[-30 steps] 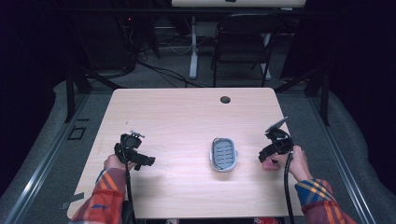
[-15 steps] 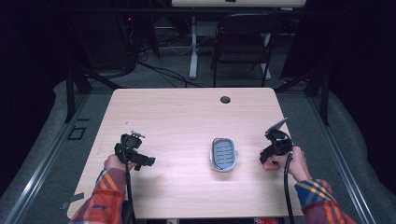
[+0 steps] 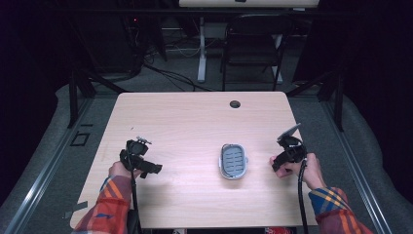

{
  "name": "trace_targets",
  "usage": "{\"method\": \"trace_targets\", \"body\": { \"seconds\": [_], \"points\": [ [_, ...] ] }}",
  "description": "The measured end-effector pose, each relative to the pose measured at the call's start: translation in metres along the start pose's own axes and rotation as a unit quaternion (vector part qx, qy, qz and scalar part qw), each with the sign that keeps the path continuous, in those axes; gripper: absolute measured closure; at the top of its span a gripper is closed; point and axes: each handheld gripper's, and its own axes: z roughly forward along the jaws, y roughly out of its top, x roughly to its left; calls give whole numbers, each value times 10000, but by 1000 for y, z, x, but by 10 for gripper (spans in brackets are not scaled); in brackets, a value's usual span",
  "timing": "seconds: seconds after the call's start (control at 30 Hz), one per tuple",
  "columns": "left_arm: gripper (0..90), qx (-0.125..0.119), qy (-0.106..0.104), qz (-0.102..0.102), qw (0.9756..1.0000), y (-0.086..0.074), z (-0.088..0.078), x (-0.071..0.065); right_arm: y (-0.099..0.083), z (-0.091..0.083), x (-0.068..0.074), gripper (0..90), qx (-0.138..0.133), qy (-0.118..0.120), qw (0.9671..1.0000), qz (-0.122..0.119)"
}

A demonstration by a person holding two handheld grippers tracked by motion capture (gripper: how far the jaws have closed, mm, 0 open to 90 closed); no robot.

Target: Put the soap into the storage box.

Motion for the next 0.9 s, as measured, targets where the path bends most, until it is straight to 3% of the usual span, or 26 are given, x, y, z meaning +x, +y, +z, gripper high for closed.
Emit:
{"method": "trace_targets", "body": {
  "seconds": [0.33, 0.9],
  "points": [
    [7, -11, -11, 19, 10000, 0, -1, -1, -2, -13, -1, 362, -145, 89, 9998, -109],
    [7, 8, -14, 58, 10000, 0, 0, -1, -2, -30, 5, 362, -155, -67, 9989, -432]
  ]
}}
